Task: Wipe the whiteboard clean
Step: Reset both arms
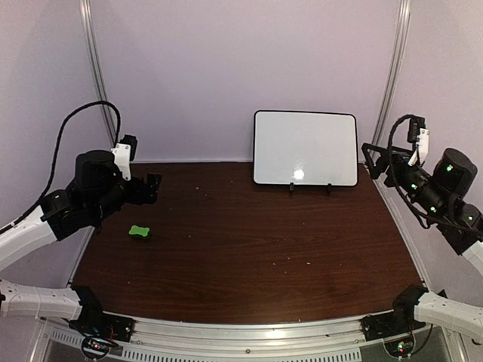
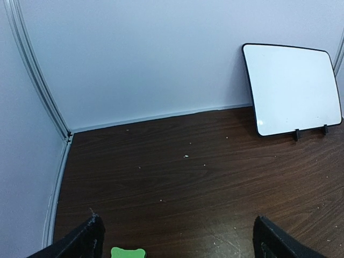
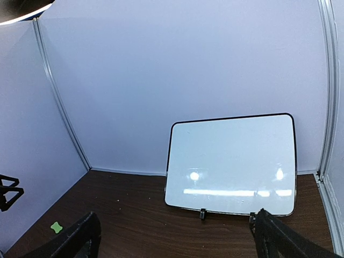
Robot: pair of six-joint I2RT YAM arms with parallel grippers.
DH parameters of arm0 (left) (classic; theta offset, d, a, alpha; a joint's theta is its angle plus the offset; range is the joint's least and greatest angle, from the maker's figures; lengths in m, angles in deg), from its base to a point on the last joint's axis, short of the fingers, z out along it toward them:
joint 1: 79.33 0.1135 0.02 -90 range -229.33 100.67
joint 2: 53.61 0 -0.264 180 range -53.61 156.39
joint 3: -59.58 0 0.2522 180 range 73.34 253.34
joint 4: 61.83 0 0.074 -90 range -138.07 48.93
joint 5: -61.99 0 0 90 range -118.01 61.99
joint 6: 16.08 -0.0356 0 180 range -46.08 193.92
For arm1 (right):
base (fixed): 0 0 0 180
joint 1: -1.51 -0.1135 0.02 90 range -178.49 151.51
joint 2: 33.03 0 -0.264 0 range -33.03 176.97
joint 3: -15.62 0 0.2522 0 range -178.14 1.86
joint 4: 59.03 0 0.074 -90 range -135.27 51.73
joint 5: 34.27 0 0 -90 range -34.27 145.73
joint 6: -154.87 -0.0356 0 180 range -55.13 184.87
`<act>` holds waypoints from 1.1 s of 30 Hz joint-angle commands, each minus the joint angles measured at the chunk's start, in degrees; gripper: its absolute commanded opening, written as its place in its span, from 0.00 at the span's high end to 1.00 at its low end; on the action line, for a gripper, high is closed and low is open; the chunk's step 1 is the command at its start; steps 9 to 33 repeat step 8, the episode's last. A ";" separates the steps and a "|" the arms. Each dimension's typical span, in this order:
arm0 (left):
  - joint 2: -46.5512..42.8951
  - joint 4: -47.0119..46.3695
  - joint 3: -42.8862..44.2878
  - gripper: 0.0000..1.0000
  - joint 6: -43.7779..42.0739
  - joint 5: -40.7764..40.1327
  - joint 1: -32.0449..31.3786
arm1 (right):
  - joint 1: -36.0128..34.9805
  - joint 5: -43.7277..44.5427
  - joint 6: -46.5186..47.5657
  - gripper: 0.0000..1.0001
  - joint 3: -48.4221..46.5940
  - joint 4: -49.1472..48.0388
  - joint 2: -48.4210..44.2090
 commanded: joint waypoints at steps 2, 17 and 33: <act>-3.27 -1.01 -1.89 0.02 -4.26 3.66 0.43 | -0.26 4.42 2.92 0.00 0.12 2.62 0.10; -2.96 -2.16 -2.55 0.02 -5.79 4.89 0.43 | -0.26 5.39 4.24 0.00 -0.39 3.20 2.38; -2.96 -2.16 -2.55 0.02 -5.79 4.89 0.43 | -0.26 5.39 4.24 0.00 -0.39 3.20 2.38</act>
